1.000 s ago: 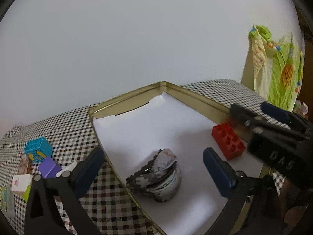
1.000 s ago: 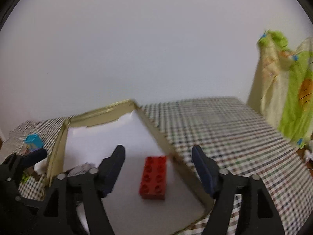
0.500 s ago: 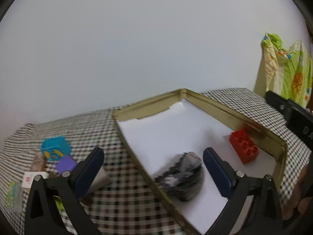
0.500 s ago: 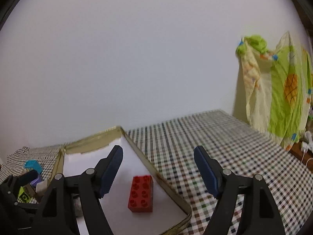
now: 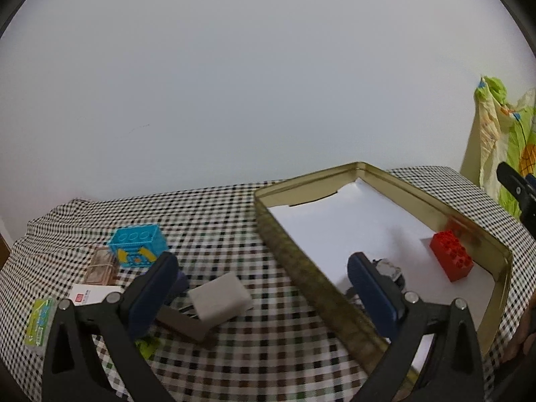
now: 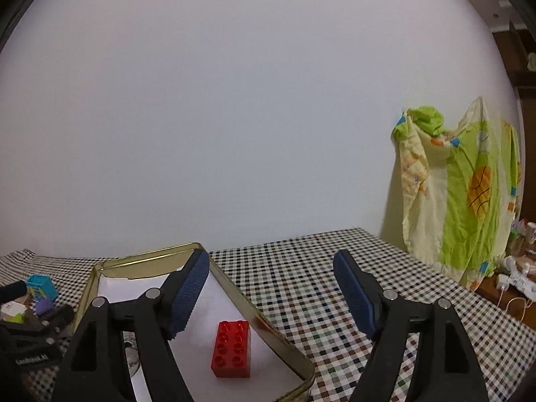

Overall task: Organize rigid objects
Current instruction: 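Withdraw both grippers from the tray back toward the table items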

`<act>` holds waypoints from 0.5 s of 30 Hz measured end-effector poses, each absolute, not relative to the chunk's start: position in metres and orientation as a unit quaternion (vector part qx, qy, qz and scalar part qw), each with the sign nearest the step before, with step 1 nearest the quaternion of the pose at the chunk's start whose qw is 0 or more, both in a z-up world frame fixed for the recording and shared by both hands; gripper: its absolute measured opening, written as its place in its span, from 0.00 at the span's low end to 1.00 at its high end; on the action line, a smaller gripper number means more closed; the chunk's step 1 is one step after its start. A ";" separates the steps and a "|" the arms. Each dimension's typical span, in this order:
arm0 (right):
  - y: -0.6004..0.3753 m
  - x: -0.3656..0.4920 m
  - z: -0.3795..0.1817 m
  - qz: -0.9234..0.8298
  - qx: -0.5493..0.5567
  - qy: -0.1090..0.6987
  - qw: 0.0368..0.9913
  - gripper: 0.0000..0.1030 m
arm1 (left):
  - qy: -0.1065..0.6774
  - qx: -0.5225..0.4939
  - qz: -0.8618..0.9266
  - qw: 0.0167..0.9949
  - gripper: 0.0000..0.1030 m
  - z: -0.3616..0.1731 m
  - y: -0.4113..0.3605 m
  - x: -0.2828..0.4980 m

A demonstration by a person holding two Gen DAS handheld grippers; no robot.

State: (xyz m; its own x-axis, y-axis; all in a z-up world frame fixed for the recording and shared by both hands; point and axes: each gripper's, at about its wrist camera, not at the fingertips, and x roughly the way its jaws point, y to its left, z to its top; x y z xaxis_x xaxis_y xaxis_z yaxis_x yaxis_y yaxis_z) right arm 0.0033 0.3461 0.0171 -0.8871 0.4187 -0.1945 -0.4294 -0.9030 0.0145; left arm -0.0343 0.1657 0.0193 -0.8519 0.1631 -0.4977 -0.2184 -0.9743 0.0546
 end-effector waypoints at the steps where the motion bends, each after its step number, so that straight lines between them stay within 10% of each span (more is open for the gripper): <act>1: 0.345 0.004 0.018 0.971 -0.093 0.026 0.220 0.76 | 0.054 -0.253 0.961 0.098 0.99 0.019 0.164 -0.034; 15: 0.325 0.020 0.022 0.971 -0.076 0.035 0.224 0.76 | 0.048 -0.249 0.964 0.079 0.99 0.020 0.137 -0.032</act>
